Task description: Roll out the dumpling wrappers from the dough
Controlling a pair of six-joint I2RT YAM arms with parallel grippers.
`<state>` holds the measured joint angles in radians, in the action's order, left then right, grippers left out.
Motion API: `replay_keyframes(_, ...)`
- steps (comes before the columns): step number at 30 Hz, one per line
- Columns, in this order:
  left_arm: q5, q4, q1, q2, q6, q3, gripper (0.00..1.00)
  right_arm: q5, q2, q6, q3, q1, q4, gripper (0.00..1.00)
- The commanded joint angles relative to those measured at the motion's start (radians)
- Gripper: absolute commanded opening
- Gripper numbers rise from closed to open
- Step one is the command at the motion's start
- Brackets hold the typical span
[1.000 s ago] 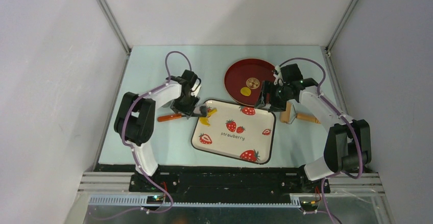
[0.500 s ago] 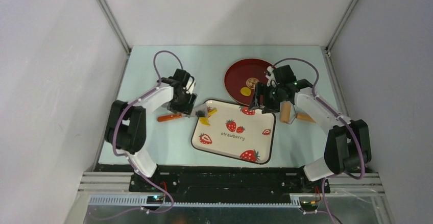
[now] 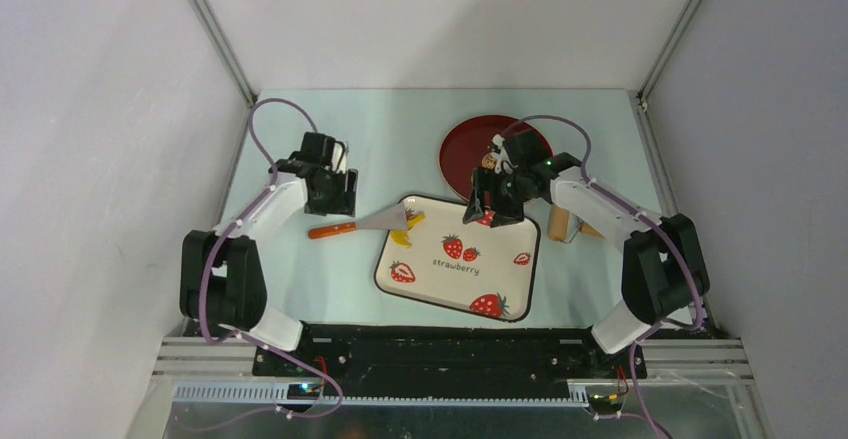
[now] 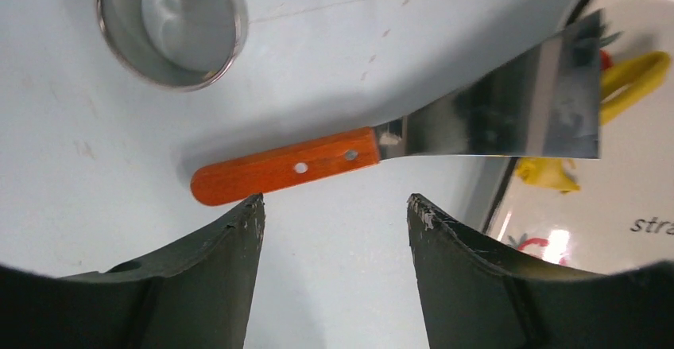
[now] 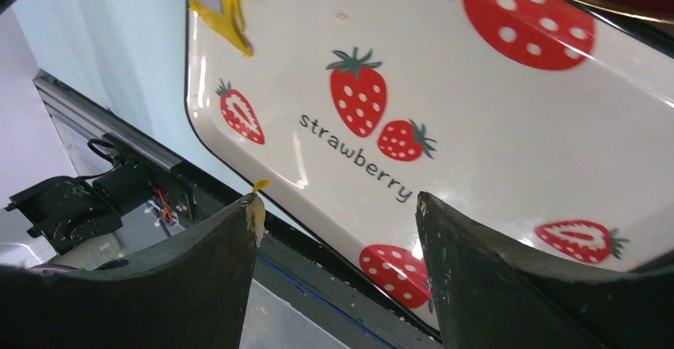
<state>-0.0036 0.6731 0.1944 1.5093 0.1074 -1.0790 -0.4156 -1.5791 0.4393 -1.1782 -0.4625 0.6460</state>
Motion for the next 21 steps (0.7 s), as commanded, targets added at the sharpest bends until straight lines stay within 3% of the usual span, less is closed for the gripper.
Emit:
replay_keyframes(1, 0.013, -0.008, -0.069, 0.005, 0.035, 0.039, 0.70, 0.012, -0.046, 0.030, -0.089, -0.052, -0.043, 0.75)
replay_keyframes(8, 0.008, -0.014, -0.180, 0.074, 0.124, 0.034, 0.68, -0.002, -0.219, 0.057, -0.235, -0.131, -0.041, 0.73)
replay_keyframes(13, 0.145, -0.051, -0.328, 0.078, 0.167, 0.062, 0.69, -0.014, -0.343, 0.064, -0.388, -0.165, -0.014, 0.73)
replay_keyframes(21, 0.102, -0.060, -0.334, 0.010, -0.017, 0.075, 0.71, -0.050, -0.423, 0.074, -0.478, -0.178, -0.012, 0.73)
